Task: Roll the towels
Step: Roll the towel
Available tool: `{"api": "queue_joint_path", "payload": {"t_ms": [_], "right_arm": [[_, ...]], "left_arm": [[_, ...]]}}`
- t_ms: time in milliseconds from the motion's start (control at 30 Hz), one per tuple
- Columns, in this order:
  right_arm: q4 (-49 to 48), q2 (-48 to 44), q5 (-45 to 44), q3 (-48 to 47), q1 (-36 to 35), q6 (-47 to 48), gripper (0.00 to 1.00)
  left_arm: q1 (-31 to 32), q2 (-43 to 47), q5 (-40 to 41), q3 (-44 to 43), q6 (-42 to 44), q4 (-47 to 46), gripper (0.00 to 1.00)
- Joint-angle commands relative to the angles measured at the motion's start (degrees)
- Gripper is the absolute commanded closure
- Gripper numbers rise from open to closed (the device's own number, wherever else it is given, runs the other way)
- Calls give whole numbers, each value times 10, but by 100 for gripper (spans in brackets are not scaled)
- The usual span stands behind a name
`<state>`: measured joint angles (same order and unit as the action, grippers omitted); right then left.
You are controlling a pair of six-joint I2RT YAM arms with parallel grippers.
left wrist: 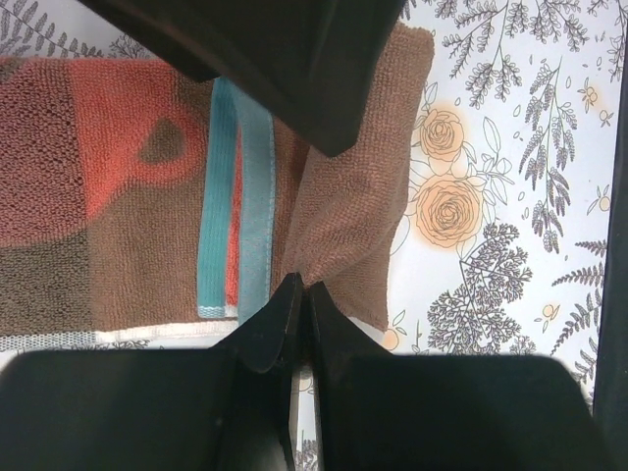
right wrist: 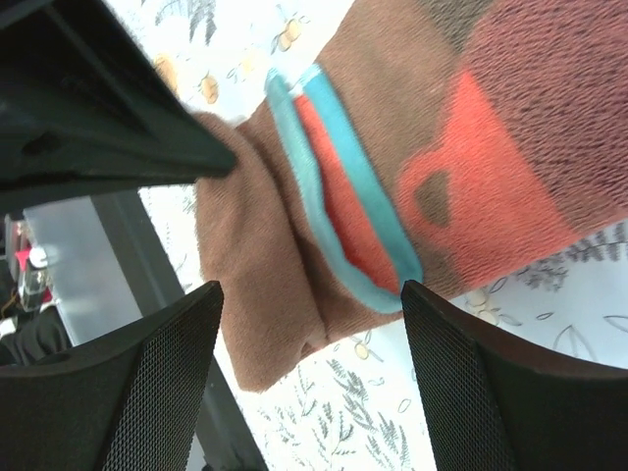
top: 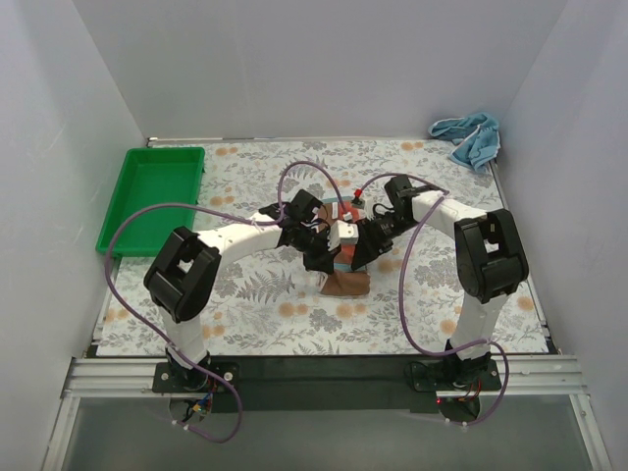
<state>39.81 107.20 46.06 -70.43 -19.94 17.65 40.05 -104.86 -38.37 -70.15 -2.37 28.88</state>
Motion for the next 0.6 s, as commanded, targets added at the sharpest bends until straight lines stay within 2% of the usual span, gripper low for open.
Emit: {"api": "queue_joint_path", "payload": {"t_ms": [0, 167, 400, 567], "right_arm": [[46, -26, 35, -11, 4, 46, 32], [59, -36, 37, 2, 3, 79, 27], [61, -27, 35, 9, 2, 90, 27], [37, -2, 22, 13, 3, 76, 38]], "left_arm": [[-3, -9, -8, -20, 11, 13, 98], [-11, -28, -8, -31, 8, 15, 97], [-21, -45, -10, -40, 1, 10, 96], [-22, -47, -9, -39, -4, 3, 95]]}}
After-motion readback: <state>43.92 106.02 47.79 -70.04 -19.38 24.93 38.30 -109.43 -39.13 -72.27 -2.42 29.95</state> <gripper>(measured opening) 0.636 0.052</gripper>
